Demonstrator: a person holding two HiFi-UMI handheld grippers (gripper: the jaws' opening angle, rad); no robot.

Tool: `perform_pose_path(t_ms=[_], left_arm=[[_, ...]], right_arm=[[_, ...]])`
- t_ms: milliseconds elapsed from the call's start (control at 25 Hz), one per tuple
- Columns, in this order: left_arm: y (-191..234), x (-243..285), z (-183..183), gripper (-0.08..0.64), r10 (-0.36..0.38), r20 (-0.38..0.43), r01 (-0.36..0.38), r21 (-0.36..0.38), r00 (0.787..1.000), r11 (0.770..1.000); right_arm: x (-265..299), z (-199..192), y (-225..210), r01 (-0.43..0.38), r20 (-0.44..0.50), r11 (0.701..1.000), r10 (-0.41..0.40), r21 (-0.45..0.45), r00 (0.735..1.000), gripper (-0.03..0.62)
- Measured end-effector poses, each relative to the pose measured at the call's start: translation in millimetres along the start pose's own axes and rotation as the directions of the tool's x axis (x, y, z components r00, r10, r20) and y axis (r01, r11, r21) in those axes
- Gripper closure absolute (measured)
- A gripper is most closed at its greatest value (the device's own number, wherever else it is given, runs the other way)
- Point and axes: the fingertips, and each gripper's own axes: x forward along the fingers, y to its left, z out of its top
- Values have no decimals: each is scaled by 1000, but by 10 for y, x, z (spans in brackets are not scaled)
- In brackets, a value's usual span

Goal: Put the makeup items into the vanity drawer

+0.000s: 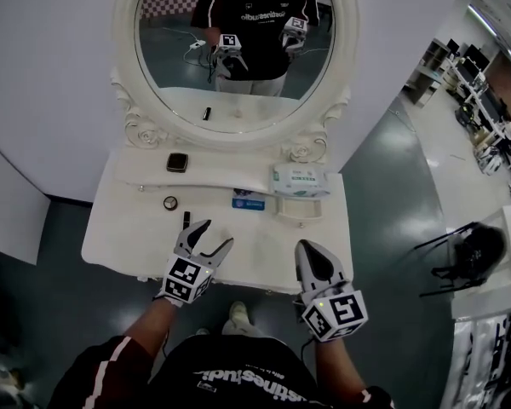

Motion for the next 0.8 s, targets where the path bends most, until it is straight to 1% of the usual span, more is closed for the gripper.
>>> perform_pose_path(t_ms=[200, 320, 480, 640, 800], left_arm=[[-53, 258, -255, 288, -15, -63, 15, 1, 998, 1000], [-51, 386, -409, 288, -11, -95, 9, -23, 995, 1000], [-19, 568, -699, 288, -4, -155, -4, -46, 988, 999], [11, 666, -904, 288, 4, -195, -21, -85, 981, 996], [62, 767, -1105, 288, 15, -240, -38, -90, 971, 995]], right_arm=[[69, -74, -89, -6, -18, 1000, 6, 11, 1000, 588], [99, -155, -111, -17, -39, 1000, 18, 14, 999, 588], [152, -249, -119, -25, -61, 999, 27, 23, 998, 588], [171, -332, -98, -36, -89, 999, 39, 37, 995, 588], [180, -387, -93, -40, -105, 998, 44, 46, 994, 588]])
